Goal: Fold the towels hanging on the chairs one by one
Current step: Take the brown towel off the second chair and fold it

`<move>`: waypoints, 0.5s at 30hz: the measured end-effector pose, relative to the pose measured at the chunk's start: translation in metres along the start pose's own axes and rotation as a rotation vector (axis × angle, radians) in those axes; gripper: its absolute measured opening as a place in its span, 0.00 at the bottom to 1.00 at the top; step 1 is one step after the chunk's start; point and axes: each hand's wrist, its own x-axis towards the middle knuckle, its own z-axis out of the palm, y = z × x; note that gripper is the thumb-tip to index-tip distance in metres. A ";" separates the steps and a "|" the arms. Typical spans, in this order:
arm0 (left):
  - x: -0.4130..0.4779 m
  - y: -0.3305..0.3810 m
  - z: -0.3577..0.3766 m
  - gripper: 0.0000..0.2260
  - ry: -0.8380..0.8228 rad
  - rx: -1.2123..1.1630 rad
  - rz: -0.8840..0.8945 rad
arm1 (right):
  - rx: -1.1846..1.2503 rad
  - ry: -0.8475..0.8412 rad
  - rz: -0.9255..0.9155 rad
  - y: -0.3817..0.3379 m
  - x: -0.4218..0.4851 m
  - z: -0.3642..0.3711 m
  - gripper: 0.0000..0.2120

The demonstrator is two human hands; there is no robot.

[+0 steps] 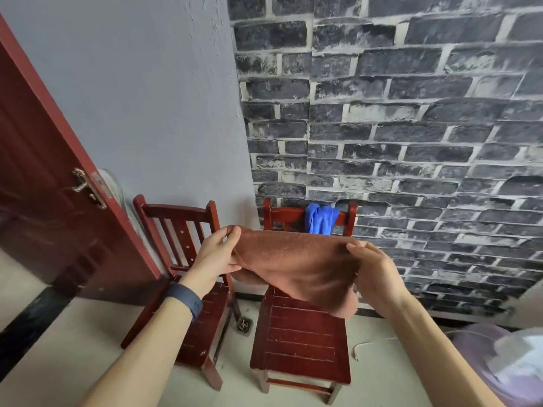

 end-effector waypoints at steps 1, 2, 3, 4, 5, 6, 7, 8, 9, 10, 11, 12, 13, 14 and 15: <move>0.000 0.001 -0.001 0.08 -0.024 -0.015 -0.011 | 0.050 -0.031 0.048 -0.002 -0.001 0.005 0.05; 0.000 0.003 -0.003 0.09 -0.076 -0.033 -0.023 | 0.098 -0.047 0.100 -0.003 -0.003 0.009 0.10; 0.000 0.005 -0.004 0.13 -0.157 -0.037 -0.032 | 0.136 -0.047 0.138 -0.003 -0.001 0.011 0.14; 0.002 0.005 -0.005 0.21 -0.247 -0.017 -0.047 | 0.164 -0.036 0.163 -0.003 0.001 0.014 0.16; 0.003 0.003 -0.004 0.30 -0.315 0.019 -0.067 | 0.188 -0.026 0.165 -0.003 0.004 0.017 0.16; 0.006 0.002 -0.001 0.37 -0.345 0.079 -0.080 | 0.216 0.001 0.165 -0.001 0.009 0.018 0.15; 0.007 0.001 0.002 0.42 -0.348 0.138 -0.077 | 0.248 0.035 0.172 0.000 0.013 0.020 0.13; 0.009 -0.001 0.004 0.43 -0.327 0.175 -0.064 | 0.279 0.051 0.180 0.001 0.018 0.021 0.13; 0.011 -0.002 0.006 0.43 -0.301 0.174 -0.045 | 0.298 0.075 0.183 0.001 0.021 0.021 0.13; 0.012 -0.002 0.007 0.41 -0.278 0.131 -0.027 | 0.315 0.097 0.186 0.001 0.022 0.021 0.13; 0.012 0.000 0.007 0.37 -0.256 0.059 -0.016 | 0.321 0.131 0.190 0.001 0.025 0.020 0.14; 0.010 0.002 0.005 0.32 -0.236 -0.002 -0.010 | 0.326 0.156 0.190 0.001 0.025 0.019 0.14; 0.009 0.004 0.002 0.26 -0.211 -0.039 -0.007 | 0.332 0.180 0.189 0.002 0.028 0.015 0.14; 0.010 0.008 -0.003 0.20 -0.184 -0.036 0.001 | 0.340 0.196 0.184 0.001 0.029 0.010 0.14; 0.013 0.010 -0.009 0.15 -0.154 -0.007 0.011 | 0.348 0.222 0.174 0.000 0.031 0.004 0.14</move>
